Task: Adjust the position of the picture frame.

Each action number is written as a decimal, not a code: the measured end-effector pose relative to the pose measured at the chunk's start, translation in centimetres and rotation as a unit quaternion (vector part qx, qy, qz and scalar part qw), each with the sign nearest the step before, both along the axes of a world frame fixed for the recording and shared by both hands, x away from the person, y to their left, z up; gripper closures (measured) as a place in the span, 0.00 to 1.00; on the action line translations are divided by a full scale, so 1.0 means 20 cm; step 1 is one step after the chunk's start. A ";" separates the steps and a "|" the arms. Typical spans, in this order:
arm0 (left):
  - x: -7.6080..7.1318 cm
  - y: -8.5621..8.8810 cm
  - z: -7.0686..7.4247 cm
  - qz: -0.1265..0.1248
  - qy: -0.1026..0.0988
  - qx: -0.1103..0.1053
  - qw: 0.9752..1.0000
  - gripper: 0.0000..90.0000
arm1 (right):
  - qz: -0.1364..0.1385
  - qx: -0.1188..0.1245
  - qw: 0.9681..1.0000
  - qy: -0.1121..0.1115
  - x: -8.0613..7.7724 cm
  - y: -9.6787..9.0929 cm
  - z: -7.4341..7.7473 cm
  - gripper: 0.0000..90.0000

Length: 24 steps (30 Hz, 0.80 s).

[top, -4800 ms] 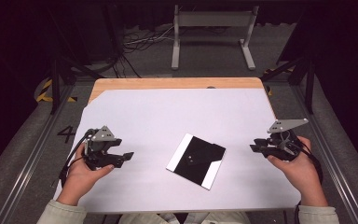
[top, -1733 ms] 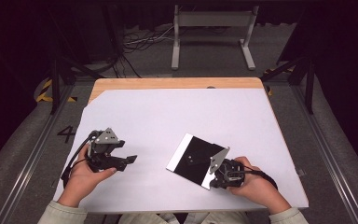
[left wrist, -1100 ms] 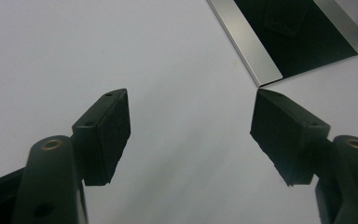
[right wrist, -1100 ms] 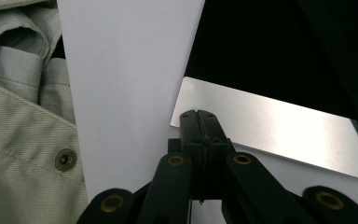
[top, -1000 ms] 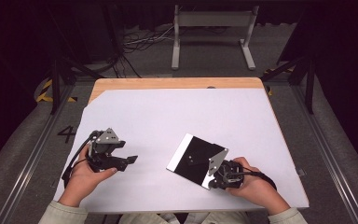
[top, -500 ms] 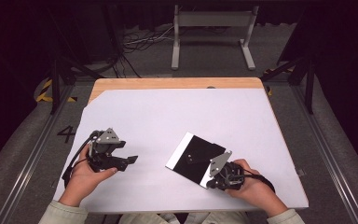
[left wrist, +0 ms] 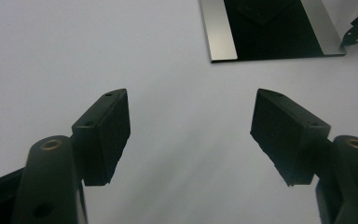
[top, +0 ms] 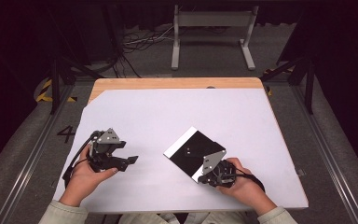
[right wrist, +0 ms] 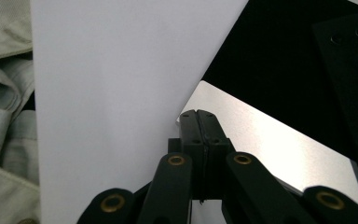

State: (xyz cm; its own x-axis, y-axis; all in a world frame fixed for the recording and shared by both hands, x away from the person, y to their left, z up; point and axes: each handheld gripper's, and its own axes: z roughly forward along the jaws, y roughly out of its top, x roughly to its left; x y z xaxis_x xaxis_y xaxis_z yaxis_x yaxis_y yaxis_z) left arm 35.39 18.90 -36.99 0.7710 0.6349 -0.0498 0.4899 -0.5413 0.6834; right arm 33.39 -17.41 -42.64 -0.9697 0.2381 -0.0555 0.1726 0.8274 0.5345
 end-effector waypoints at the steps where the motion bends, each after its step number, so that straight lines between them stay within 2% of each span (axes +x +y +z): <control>1: 0.00 0.00 0.00 0.000 0.000 0.000 1.000 0.32 | -0.002 0.002 1.000 -0.002 0.00 0.01 0.00 1.00; 7: 0.00 0.00 -0.01 0.000 -0.001 0.001 1.000 0.32 | -0.009 0.004 1.000 -0.012 0.02 0.04 -0.01 1.00; 10: 0.00 0.00 -0.01 0.001 0.002 -0.001 1.000 0.32 | -0.009 0.005 1.000 -0.008 0.02 0.03 0.00 1.00; 12: 0.00 0.00 -0.01 0.001 0.001 -0.001 1.000 0.32 | -0.011 0.028 1.000 0.001 0.03 0.01 0.02 1.00; 13: 0.00 0.00 -0.01 0.001 0.001 -0.001 1.000 0.32 | -0.011 0.028 1.000 0.001 0.03 0.01 0.02 1.00; 21: 0.00 0.00 -0.01 0.001 0.003 0.002 1.000 0.32 | -0.053 0.064 0.996 -0.026 0.11 -0.10 0.14 1.00; 24: 0.00 0.00 -0.02 0.003 -0.002 0.002 1.000 0.32 | -0.078 0.078 0.994 -0.028 0.15 -0.14 0.17 1.00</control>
